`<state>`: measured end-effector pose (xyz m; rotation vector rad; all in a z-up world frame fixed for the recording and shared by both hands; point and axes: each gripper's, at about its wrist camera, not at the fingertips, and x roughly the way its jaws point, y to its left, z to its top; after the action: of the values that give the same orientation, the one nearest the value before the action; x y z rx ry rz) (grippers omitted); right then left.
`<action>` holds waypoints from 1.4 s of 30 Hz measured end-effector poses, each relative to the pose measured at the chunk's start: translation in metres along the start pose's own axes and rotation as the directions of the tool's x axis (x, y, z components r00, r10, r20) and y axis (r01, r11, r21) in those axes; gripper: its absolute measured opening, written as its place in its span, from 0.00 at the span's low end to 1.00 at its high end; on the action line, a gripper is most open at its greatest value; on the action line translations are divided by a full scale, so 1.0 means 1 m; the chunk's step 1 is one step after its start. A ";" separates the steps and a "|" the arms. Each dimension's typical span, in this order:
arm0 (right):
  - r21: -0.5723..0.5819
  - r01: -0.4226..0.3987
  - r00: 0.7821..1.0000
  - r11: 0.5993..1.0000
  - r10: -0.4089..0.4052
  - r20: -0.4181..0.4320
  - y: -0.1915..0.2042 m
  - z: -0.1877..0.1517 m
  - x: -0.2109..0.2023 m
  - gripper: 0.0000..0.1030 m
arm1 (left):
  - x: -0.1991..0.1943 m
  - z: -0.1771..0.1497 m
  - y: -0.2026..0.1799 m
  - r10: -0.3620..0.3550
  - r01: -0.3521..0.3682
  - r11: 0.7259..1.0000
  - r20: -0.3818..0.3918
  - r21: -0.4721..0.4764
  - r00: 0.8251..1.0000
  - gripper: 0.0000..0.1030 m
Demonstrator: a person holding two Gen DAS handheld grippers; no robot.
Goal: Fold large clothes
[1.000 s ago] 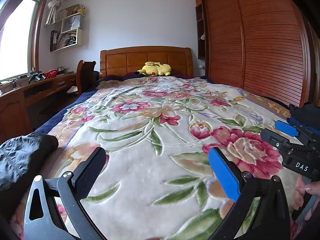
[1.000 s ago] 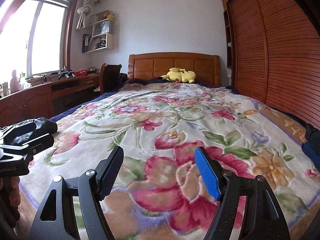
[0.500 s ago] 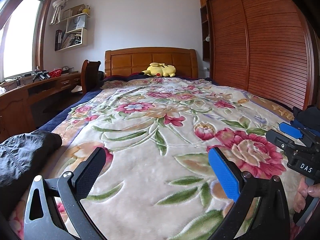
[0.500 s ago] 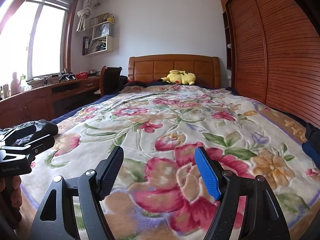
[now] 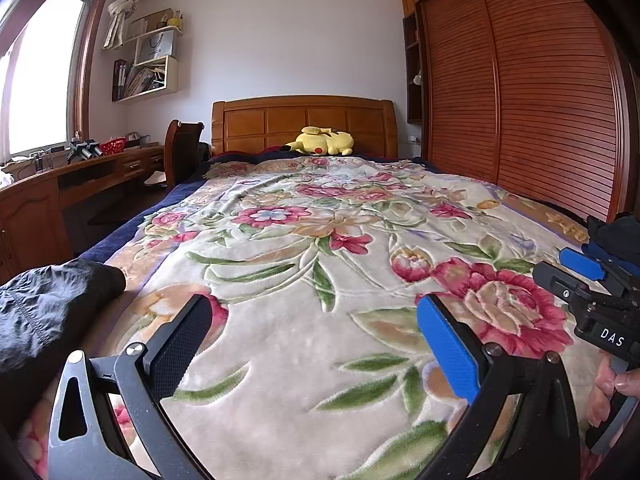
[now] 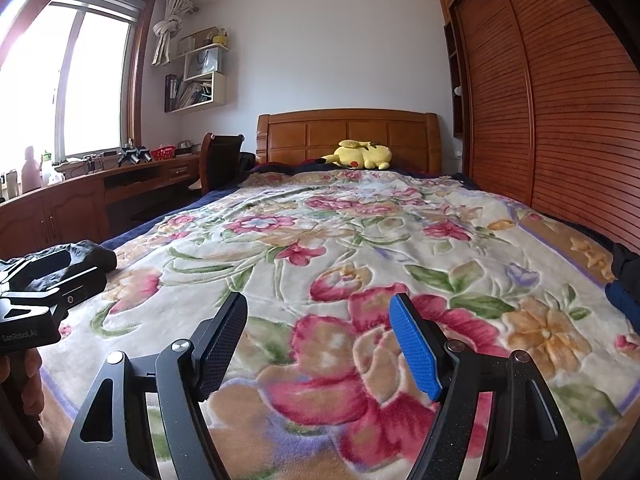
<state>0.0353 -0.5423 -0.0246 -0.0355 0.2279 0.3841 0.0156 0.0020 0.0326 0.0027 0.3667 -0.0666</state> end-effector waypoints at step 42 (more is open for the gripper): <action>0.005 0.005 1.000 1.000 -0.005 0.014 -0.003 -0.001 0.001 0.73 | -0.002 0.001 0.000 0.008 -0.008 1.000 0.013 0.005 1.000 1.00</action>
<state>0.0369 -0.5448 -0.0262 -0.0290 0.2151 0.3787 0.0139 0.0020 0.0344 0.0088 0.3537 -0.0599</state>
